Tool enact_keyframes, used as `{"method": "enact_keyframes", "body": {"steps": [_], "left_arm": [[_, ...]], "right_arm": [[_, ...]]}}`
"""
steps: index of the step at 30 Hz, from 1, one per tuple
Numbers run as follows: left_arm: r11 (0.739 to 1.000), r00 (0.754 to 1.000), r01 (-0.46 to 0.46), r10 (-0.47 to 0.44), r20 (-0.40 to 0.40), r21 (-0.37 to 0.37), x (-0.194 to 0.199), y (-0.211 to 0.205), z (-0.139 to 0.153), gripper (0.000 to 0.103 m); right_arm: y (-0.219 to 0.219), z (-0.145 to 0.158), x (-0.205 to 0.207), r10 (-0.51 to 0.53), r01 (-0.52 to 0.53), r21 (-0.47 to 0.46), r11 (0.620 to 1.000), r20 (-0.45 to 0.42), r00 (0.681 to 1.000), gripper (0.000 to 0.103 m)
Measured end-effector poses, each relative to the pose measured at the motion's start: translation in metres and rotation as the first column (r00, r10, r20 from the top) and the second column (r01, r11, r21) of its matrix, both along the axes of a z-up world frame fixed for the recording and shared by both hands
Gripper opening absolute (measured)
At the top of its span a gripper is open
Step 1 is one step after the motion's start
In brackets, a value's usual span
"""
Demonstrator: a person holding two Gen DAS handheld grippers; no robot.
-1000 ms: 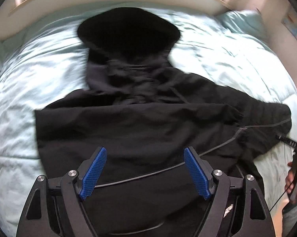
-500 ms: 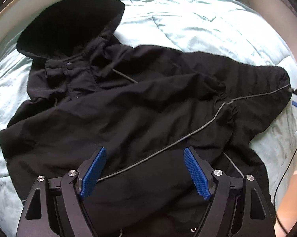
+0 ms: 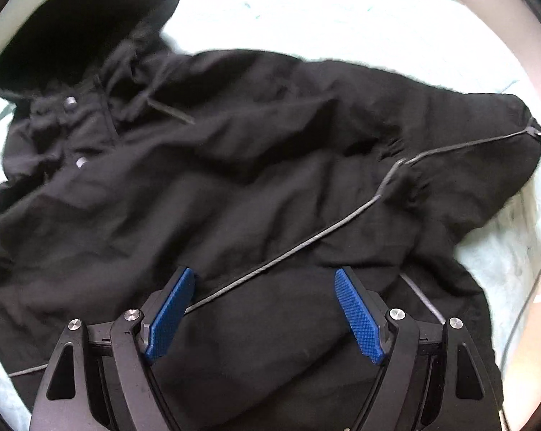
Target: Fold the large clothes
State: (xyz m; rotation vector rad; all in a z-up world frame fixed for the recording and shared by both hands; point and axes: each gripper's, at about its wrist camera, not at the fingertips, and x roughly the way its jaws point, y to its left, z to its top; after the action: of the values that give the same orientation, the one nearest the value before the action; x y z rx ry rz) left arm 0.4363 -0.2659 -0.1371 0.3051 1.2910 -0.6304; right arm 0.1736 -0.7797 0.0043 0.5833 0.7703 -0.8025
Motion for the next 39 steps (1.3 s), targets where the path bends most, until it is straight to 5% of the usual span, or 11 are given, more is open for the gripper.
{"method": "enact_keyframes", "body": {"steps": [2, 7, 14, 21, 26, 30, 35, 39], "left_arm": [[0.994, 1.000, 0.004, -0.006, 0.020, 0.108, 0.001, -0.006, -0.021, 0.082], [0.991, 0.997, 0.034, -0.042, 0.057, 0.132, -0.005, -0.010, -0.011, 0.082], [0.999, 0.988, -0.028, 0.021, 0.150, 0.047, -0.006, 0.037, 0.042, 0.082], [0.984, 0.968, -0.180, 0.179, 0.173, -0.011, -0.005, 0.109, 0.072, 0.082], [0.952, 0.941, -0.303, 0.306, 0.147, -0.042, -0.003, 0.172, 0.077, 0.082], [0.918, 0.908, -0.392, 0.397, 0.135, -0.058, -0.011, 0.219, 0.074, 0.082], [0.869, 0.858, -0.490, 0.495, 0.136, -0.069, -0.022, 0.276, 0.078, 0.082], [0.832, 0.822, -0.550, 0.555, 0.124, -0.075, -0.026, 0.309, 0.074, 0.082]], "right_arm": [[-0.007, -0.017, 0.004, -0.040, 0.040, 0.002, 0.999, -0.096, 0.995, 0.017], [-0.006, -0.045, 0.018, -0.037, 0.043, 0.021, 0.999, -0.218, 0.975, 0.016], [0.075, 0.021, 0.039, 0.203, -0.206, -0.031, 0.978, -0.073, 0.976, 0.015], [0.233, 0.059, 0.111, 0.487, -0.493, -0.144, 0.858, -0.078, 0.870, 0.015], [0.367, 0.045, 0.168, 0.669, -0.682, -0.150, 0.716, -0.136, 0.731, 0.015], [0.482, 0.022, 0.213, 0.805, -0.820, -0.089, 0.565, -0.161, 0.571, 0.015], [0.595, 0.003, 0.245, 0.910, -0.920, -0.018, 0.391, -0.144, 0.389, 0.015], [0.659, -0.036, 0.267, 0.935, -0.954, 0.036, 0.298, -0.212, 0.284, 0.020]]}}
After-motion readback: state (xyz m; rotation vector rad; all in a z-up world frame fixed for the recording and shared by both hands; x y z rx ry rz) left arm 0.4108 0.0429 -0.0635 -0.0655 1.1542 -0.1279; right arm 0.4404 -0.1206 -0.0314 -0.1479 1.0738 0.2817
